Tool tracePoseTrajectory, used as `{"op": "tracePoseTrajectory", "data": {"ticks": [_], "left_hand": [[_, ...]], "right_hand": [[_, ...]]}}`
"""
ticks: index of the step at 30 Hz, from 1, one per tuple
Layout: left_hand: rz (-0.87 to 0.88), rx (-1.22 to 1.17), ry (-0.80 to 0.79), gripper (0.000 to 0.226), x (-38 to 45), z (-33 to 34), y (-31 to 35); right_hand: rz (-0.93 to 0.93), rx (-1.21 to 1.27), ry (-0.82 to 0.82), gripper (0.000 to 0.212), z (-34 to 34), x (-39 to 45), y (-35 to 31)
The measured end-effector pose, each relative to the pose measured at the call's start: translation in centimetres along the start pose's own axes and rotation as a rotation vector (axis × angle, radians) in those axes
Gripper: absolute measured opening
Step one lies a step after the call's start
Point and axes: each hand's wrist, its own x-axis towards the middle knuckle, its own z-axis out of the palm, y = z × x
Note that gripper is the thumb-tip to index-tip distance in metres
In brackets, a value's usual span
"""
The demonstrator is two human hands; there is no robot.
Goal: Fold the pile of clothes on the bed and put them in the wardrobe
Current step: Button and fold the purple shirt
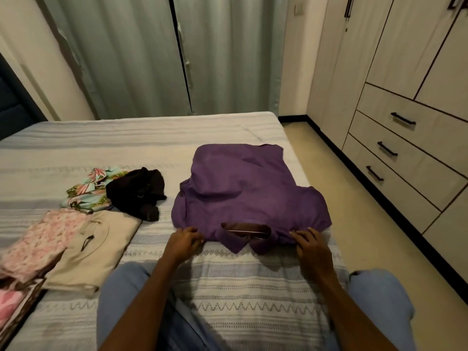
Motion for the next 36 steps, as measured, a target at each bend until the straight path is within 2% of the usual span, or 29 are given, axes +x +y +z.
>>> {"op": "tracePoseTrajectory", "data": {"ticks": [3,7,9,11,13,16,17,19,22,24,26,28,30,32,34,36], "left_hand": [[0.033,0.189,-0.062,0.066,-0.9,0.6,1.3],[0.084,0.121,0.036,0.083,-0.9,1.5,3.8],[0.056,0.021,0.038,0.075,-0.5,1.8,4.7],[-0.003,-0.178,0.022,0.059,-0.1,2.5,5.0],[-0.059,-0.341,0.041,0.047,0.2,3.0,5.1],[-0.067,-0.5,0.104,0.043,0.1,2.6,4.5],[-0.029,-0.487,0.11,0.041,0.0,2.4,4.3],[0.15,-0.308,0.174,0.034,-0.4,2.3,3.8],[0.32,-0.128,0.241,0.037,-0.7,2.6,3.3],[0.268,-0.136,0.159,0.047,-1.0,2.8,3.3],[0.114,-0.143,-0.011,0.077,-1.0,2.7,3.7],[0.035,-0.146,-0.054,0.104,-0.8,2.6,4.0],[0.002,-0.166,-0.051,0.11,-0.5,2.4,4.4],[-0.028,-0.169,-0.06,0.1,-0.1,2.0,4.8],[-0.043,-0.16,-0.066,0.079,0.4,2.0,5.1],[-0.069,-0.182,-0.069,0.065,0.9,1.9,5.6]], "right_hand": [[0.026,-0.052,-0.063,0.041,0.9,-2.1,0.6],[-0.057,-0.027,-0.137,0.053,1.3,-1.5,-1.0],[-0.076,0.025,-0.151,0.055,1.6,-0.6,-2.2],[0.016,0.135,-0.15,0.054,1.9,0.2,-3.3],[0.094,0.257,-0.135,0.04,2.0,0.6,-4.1],[0.075,0.407,-0.049,0.017,1.4,0.7,-4.6],[0.052,0.432,-0.027,0.017,1.2,0.7,-4.5],[0.009,0.391,0.004,0.018,1.3,0.2,-4.0],[-0.068,0.29,0.007,0.02,1.4,-0.8,-3.1],[-0.083,0.292,-0.061,0.024,1.3,-1.5,-2.8],[-0.046,0.309,-0.149,0.03,1.2,-1.9,-2.5],[0.013,0.326,-0.185,0.048,1.1,-2.0,-2.5],[0.056,0.32,-0.18,0.067,0.8,-1.7,-3.1],[0.13,0.3,-0.179,0.074,0.2,-1.1,-4.2],[0.196,0.264,-0.19,0.07,0.0,-0.4,-4.9],[0.167,0.19,-0.213,0.064,0.3,0.5,-5.2]]}}
